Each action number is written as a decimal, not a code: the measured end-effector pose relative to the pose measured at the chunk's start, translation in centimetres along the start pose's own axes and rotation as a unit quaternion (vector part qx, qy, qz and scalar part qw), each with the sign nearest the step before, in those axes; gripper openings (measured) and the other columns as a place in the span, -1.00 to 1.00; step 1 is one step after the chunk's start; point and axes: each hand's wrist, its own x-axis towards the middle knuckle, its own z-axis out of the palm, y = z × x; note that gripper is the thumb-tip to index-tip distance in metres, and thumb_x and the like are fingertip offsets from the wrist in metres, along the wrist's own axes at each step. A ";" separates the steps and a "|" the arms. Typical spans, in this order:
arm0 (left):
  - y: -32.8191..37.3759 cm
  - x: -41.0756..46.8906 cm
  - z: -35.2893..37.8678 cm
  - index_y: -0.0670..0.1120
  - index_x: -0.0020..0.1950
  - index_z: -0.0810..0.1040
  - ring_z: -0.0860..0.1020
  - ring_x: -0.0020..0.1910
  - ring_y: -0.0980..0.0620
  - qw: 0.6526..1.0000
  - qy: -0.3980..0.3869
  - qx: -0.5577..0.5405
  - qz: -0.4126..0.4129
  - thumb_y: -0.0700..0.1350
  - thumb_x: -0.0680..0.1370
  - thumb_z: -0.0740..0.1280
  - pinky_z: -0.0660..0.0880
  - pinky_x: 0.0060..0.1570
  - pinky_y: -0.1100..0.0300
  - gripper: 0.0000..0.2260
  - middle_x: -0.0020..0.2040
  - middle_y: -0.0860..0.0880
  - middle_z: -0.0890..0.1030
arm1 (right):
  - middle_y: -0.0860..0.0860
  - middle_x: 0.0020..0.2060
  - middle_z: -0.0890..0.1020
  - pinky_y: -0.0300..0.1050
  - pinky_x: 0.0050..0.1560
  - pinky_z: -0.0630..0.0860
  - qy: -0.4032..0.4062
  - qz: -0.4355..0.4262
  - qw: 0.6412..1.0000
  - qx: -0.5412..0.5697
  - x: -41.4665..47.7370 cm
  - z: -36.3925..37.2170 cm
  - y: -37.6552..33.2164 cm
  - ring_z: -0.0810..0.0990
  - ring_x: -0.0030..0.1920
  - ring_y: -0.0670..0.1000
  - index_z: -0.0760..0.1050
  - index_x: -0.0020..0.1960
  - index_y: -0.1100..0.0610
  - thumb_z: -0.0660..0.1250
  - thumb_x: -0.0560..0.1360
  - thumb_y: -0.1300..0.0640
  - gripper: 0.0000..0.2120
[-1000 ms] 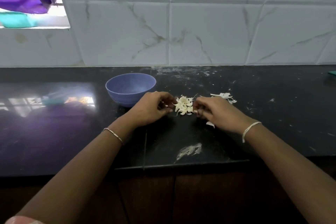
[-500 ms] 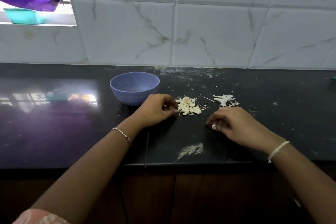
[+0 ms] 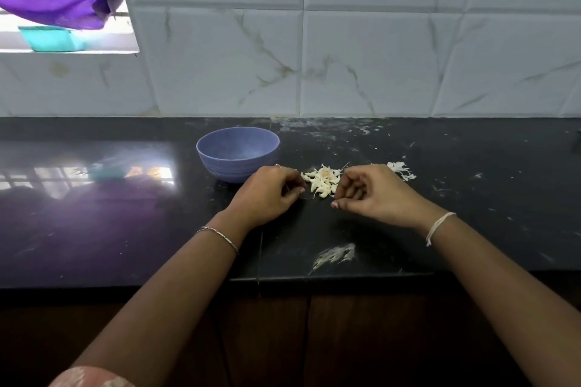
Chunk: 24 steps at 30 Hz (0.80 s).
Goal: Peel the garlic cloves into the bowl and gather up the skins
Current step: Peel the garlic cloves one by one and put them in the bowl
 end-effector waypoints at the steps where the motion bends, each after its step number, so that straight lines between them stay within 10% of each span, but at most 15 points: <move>1: -0.1 0.0 0.0 0.00 0.08 0.65 0.56 -0.11 0.14 1.000 0.000 0.001 0.000 -0.08 0.55 0.37 0.51 -0.05 0.20 -0.87 -0.04 0.08 0.67 | -0.03 -0.26 0.69 -0.15 -0.13 0.58 -0.005 -0.003 1.000 -0.018 0.3 -0.2 -0.2 0.63 -0.23 -0.06 0.63 -0.16 0.11 0.53 0.40 0.18 -0.92; 6: -0.2 0.1 -0.1 0.00 0.07 0.64 0.55 -0.11 0.09 1.000 0.002 0.013 0.002 -0.07 0.55 0.37 0.53 -0.04 0.10 -0.87 -0.06 0.06 0.66 | -0.11 -0.22 0.71 -0.44 -0.16 0.47 -0.078 -0.023 0.992 -0.096 1.1 -0.9 -1.6 0.63 -0.21 -0.25 0.69 -0.07 0.06 0.47 0.45 0.27 -0.86; 12: 0.0 0.1 -0.4 0.00 0.08 0.64 0.55 -0.09 0.09 1.000 -0.005 0.026 -0.005 -0.07 0.56 0.36 0.54 -0.03 0.08 -0.87 -0.04 0.05 0.66 | -0.12 -0.26 0.69 -0.33 -0.13 0.55 0.040 -0.061 0.988 -0.134 1.3 -3.8 -4.4 0.63 -0.25 -0.21 0.67 -0.11 0.06 0.46 0.44 0.28 -0.87; 17: 0.2 -0.1 -0.4 0.01 0.06 0.64 0.55 -0.10 0.08 0.999 -0.005 0.033 -0.006 -0.08 0.56 0.35 0.52 -0.05 0.08 -0.88 -0.05 0.06 0.65 | 0.01 -0.15 0.66 0.03 -0.05 0.54 -0.049 -0.072 0.957 -0.276 0.0 1.2 -2.9 0.62 -0.07 0.10 0.59 -0.09 0.05 0.35 0.50 0.19 -0.92; 24: 0.2 0.0 -0.5 0.01 0.05 0.64 0.55 -0.09 0.07 0.999 -0.007 0.038 -0.013 -0.07 0.56 0.35 0.53 -0.05 0.07 -0.88 -0.06 0.05 0.65 | 0.04 -0.13 0.66 -0.03 -0.09 0.47 0.007 -0.081 0.958 -0.275 -0.6 1.1 -2.7 0.59 -0.05 0.13 0.56 -0.11 0.09 0.31 0.50 0.23 -0.92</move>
